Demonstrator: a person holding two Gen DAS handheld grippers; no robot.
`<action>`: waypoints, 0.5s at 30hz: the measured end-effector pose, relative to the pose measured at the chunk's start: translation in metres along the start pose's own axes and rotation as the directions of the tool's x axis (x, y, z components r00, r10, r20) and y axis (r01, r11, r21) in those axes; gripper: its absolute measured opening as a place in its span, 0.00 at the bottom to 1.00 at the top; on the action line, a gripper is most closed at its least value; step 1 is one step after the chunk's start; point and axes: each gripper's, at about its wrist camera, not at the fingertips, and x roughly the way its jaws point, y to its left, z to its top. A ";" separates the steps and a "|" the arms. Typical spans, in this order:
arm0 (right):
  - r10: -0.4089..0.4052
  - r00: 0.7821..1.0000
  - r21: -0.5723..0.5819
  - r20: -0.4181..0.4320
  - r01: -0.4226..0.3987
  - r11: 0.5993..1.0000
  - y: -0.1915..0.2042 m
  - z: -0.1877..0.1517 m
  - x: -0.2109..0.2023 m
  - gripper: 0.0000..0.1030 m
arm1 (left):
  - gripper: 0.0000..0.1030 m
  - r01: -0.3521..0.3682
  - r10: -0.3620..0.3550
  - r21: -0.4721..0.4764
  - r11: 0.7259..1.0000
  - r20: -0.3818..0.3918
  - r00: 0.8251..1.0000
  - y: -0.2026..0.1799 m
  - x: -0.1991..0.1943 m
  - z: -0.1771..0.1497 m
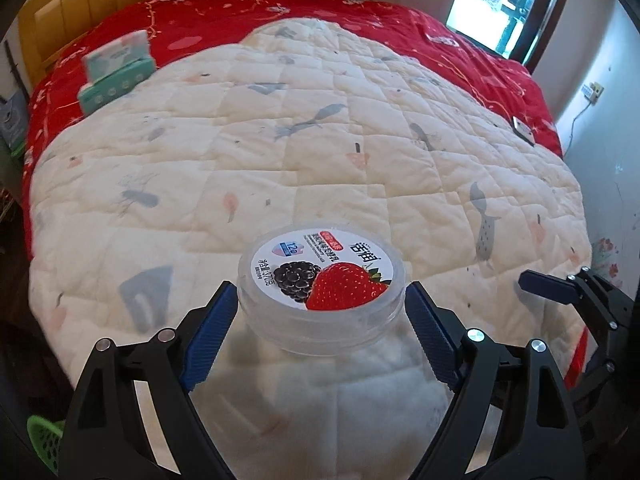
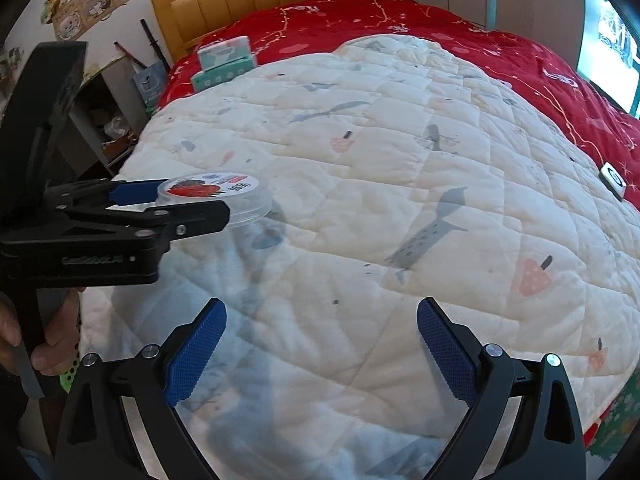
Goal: Collect trash
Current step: 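Close the left tool on the clear strawberry-label lid and lift it, then carry the lid with the left tool over the green wastebasket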
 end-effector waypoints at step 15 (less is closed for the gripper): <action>0.104 0.995 -0.133 0.006 -0.102 0.986 0.096 -0.013 -0.020 0.90 | 0.80 -0.045 0.059 -0.132 0.990 0.105 0.993 0.054 -0.099 -0.063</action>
